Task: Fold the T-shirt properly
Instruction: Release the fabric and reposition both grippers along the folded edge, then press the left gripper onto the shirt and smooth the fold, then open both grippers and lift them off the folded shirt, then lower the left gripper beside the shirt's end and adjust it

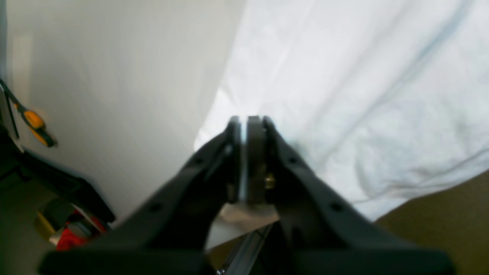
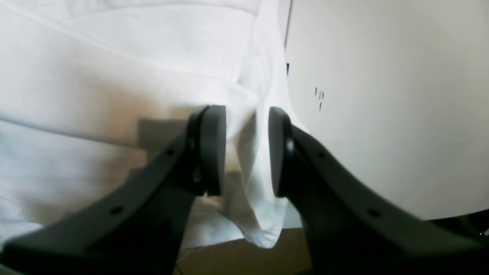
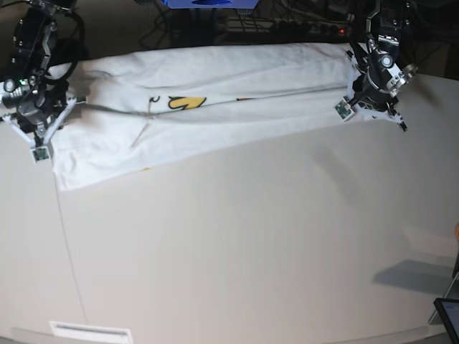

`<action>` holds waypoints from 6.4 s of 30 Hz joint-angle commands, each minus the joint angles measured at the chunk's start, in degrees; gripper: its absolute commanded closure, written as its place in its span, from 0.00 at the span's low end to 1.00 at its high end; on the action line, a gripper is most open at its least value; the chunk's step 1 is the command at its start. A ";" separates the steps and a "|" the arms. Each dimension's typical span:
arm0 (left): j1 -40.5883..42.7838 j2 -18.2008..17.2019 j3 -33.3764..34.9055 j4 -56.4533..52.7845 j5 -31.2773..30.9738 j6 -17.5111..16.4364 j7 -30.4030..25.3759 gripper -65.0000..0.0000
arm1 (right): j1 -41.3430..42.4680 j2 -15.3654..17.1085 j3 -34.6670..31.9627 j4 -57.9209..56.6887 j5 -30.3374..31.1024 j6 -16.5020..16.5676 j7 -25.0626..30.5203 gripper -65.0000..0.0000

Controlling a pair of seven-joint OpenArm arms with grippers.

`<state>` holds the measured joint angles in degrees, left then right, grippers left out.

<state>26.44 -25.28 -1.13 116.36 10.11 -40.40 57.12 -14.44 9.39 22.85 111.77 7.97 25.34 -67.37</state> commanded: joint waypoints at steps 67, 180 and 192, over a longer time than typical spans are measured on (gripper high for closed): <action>-34.48 11.78 30.00 -22.60 7.52 0.40 11.93 0.58 | 18.79 9.47 -8.04 -44.47 0.08 8.46 25.31 0.62; -12.15 16.18 -22.48 -3.26 -3.47 0.40 -14.88 0.75 | 6.22 2.88 3.39 -25.13 0.17 -2.97 32.34 0.59; -13.03 16.88 -27.67 -12.31 -28.88 0.40 -7.76 0.42 | 6.04 3.23 3.39 -28.82 0.17 -2.97 32.60 0.59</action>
<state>13.76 -7.46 -28.32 103.04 -18.46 -40.38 50.35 -8.12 12.14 26.33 83.07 9.93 22.59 -32.14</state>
